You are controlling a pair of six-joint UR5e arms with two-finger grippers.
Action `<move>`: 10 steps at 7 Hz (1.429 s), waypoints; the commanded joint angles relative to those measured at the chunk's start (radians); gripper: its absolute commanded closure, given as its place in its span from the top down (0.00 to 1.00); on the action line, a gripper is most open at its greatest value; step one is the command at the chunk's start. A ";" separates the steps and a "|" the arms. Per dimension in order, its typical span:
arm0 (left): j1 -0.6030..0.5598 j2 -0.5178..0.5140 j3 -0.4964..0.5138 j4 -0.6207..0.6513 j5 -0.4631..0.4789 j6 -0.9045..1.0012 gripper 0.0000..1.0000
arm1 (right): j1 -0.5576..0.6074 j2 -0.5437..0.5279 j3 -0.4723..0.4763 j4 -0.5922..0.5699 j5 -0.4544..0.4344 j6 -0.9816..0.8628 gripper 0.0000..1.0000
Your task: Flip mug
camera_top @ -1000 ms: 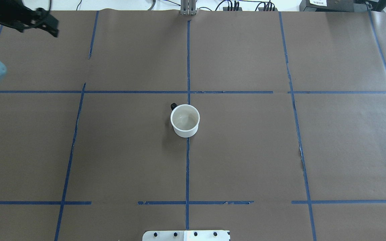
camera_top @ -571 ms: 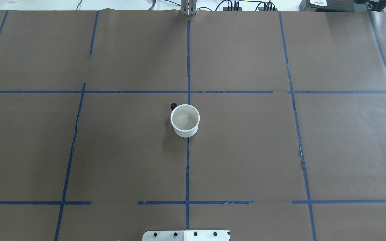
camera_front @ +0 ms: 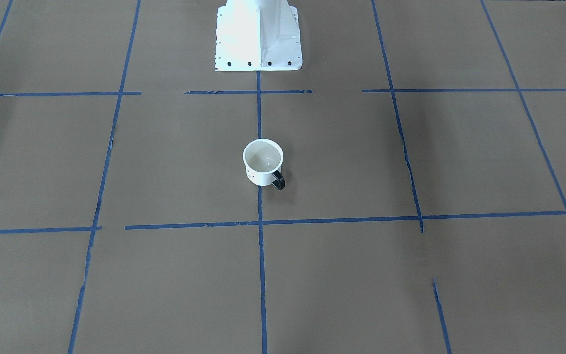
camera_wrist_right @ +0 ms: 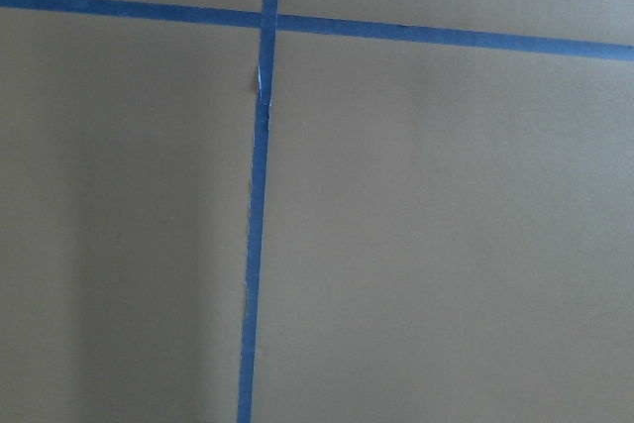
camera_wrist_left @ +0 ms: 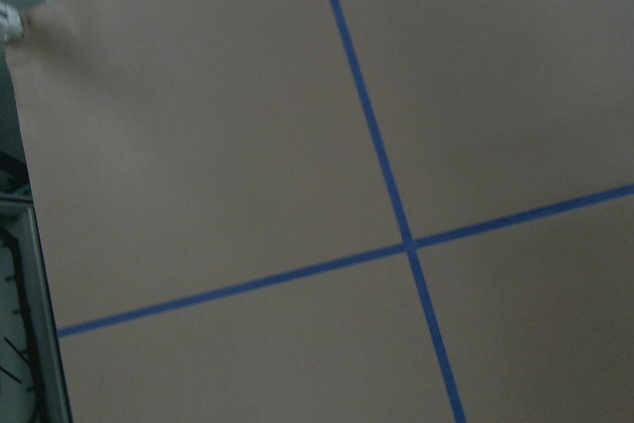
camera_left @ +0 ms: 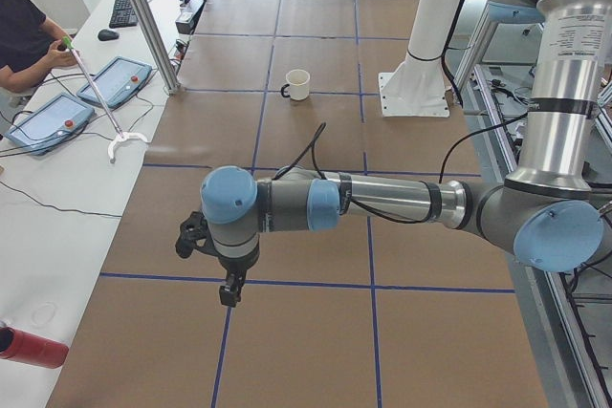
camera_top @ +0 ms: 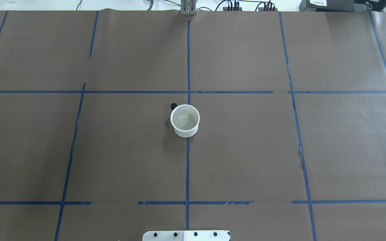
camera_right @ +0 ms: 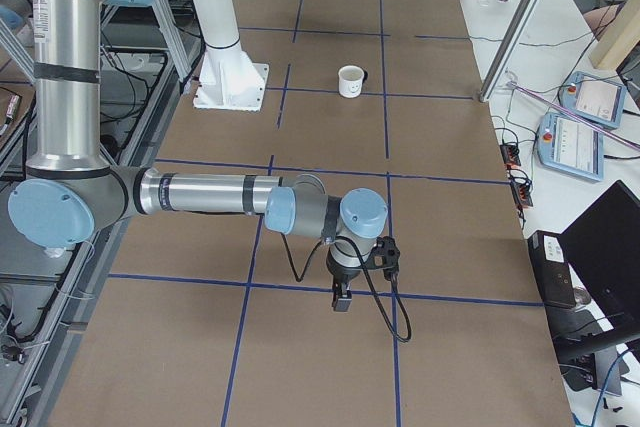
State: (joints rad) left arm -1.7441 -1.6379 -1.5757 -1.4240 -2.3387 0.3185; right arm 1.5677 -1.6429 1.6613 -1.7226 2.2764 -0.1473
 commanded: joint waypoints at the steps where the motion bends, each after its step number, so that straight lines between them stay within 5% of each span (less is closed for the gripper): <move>1: -0.002 0.009 0.000 0.075 -0.018 -0.057 1.00 | 0.000 0.000 0.000 0.000 0.000 0.000 1.00; 5: 0.115 0.021 -0.014 0.010 -0.024 -0.064 1.00 | 0.000 0.000 0.000 0.000 0.000 0.000 1.00; 10: 0.114 0.052 -0.024 0.007 -0.077 -0.059 1.00 | 0.000 0.000 -0.002 0.000 0.000 0.000 1.00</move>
State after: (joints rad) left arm -1.6297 -1.5911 -1.5937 -1.4163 -2.3911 0.2571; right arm 1.5677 -1.6429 1.6611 -1.7227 2.2764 -0.1473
